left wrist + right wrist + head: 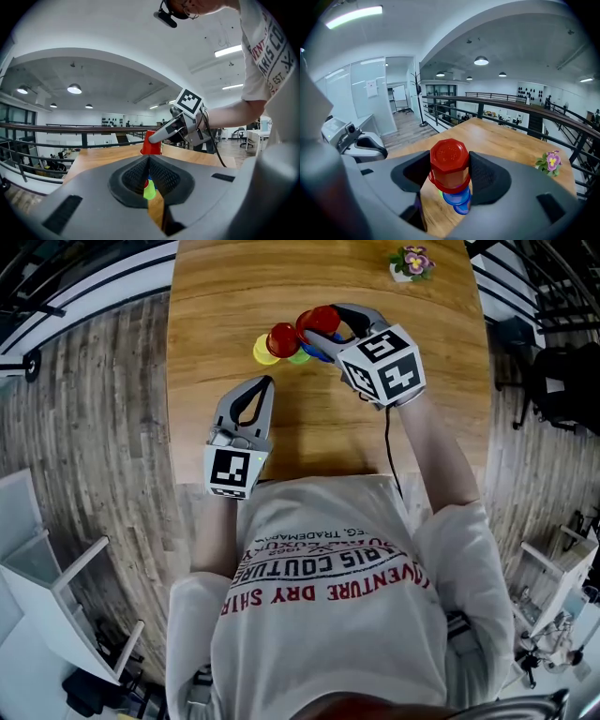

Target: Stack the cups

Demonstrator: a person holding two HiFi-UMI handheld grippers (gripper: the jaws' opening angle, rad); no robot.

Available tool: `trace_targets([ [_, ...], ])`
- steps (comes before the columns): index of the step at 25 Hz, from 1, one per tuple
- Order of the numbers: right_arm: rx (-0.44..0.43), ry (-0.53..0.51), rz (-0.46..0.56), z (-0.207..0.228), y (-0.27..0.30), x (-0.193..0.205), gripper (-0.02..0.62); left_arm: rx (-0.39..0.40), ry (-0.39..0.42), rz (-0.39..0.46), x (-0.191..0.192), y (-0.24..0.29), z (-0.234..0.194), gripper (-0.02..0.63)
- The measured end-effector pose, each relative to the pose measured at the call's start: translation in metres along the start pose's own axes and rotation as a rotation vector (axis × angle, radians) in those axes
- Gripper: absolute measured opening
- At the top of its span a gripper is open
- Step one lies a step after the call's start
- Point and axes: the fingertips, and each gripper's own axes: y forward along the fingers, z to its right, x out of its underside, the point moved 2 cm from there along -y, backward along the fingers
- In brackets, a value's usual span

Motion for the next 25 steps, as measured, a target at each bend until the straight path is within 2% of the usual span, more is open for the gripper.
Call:
trace_targets([
  [7, 0.003, -0.03, -0.05, -0.012, 0.024, 0.007, 0.264, -0.024, 0.0, 0.01, 0.001, -0.013, -0.013, 0.017],
  [16, 0.028, -0.021, -0.039, -0.015, 0.028, 0.006, 0.271, -0.031, 0.004, 0.011, 0.002, -0.019, -0.02, 0.017],
  [20, 0.039, 0.031, 0.007, -0.012, 0.021, 0.002, 0.306, -0.031, 0.012, 0.014, 0.002, -0.017, -0.023, 0.017],
  [25, 0.08, 0.048, 0.096, -0.013, -0.006, -0.012, 0.31, -0.026, 0.025, 0.033, -0.007, -0.012, -0.025, 0.017],
])
